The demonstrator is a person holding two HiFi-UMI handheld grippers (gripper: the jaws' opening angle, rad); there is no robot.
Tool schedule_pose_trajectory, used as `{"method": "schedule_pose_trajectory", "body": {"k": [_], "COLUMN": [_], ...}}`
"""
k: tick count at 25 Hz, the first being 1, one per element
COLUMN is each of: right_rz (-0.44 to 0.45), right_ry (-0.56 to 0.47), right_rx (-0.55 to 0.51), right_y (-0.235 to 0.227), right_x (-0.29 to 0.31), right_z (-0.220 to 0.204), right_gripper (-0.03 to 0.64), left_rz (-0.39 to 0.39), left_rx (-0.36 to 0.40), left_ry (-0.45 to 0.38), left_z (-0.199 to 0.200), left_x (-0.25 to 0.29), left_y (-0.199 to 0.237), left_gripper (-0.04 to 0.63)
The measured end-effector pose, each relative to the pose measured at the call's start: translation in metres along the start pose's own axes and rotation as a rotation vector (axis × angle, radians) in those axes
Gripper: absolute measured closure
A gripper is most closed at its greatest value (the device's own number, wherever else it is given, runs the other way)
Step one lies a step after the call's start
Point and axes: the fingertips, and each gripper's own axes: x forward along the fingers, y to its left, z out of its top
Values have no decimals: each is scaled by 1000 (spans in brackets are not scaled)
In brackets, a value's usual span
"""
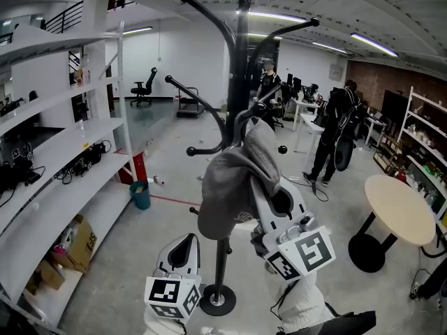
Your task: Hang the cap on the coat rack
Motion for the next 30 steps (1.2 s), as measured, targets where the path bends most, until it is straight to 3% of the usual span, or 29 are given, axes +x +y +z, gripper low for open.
{"method": "schedule_pose_trajectory", "body": {"k": [16,30], "right_rz": [-27,-86], "right_ry": [78,183], "right_rx": [65,103], "right_y": [-14,-19], "right_x": [6,-8], "right_z": [-45,-88], "right_gripper": [594,594], "left_rz": [18,-16], "left_rx": [4,-1], "left_ry": [19,64], "left_z": [-6,-16], "left_x": [2,5], "left_y": [6,-10], "left_gripper": [592,592]}}
